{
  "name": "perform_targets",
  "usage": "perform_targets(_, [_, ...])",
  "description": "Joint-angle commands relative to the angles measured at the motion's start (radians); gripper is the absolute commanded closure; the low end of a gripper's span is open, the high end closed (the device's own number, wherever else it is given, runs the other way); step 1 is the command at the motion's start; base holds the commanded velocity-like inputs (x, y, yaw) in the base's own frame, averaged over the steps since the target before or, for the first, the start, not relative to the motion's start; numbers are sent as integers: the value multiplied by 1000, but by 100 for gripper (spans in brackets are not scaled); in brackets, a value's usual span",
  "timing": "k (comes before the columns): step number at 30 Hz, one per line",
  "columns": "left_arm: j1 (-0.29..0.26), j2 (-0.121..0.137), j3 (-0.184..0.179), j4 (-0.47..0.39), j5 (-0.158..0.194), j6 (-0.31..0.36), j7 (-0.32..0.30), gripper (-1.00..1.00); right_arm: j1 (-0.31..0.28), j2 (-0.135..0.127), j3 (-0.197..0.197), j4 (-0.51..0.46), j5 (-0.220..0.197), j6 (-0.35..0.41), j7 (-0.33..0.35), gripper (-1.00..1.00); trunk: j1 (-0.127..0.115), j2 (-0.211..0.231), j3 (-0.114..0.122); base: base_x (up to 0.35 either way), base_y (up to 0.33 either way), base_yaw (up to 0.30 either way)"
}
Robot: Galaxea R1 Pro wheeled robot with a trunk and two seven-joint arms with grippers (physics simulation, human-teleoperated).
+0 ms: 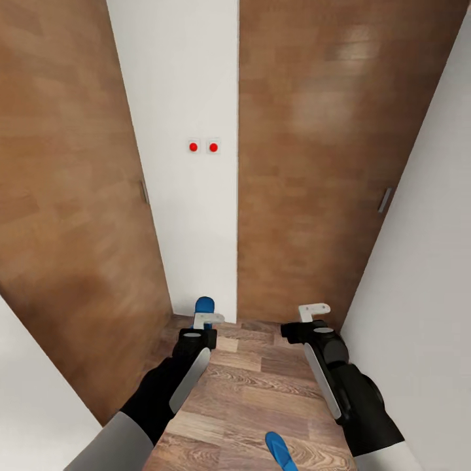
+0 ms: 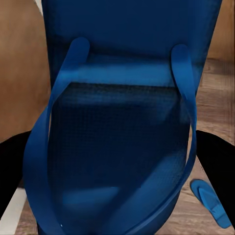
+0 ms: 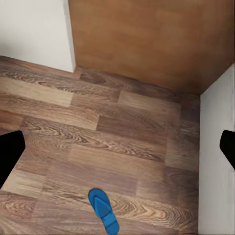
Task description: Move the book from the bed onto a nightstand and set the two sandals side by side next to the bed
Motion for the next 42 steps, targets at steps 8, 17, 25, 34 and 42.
perform_targets(8, [-1,2,-42,-1,14,1,12,100,-1,0,1,0,-7,4,-8,-100,1,-2,-2,153,85,-285])
perform_targets(17, [-1,2,-42,-1,18,2,12,100,-1,0,1,0,-7,4,-8,-100,1,-2,-2,269,208,-284])
perform_targets(25, [-1,2,-42,-1,18,1,12,100,-1,0,1,0,-7,4,-8,-100,1,-2,-2,264,238,-285])
perform_targets(34, [-1,2,-42,-1,19,1,12,100,-1,0,1,0,-7,4,-8,-100,1,-2,-2,212,273,-284])
perform_targets(42, [-1,2,-39,-1,17,1,12,100,-1,0,1,0,-7,4,-8,-100,1,-2,-2,74,318,-285])
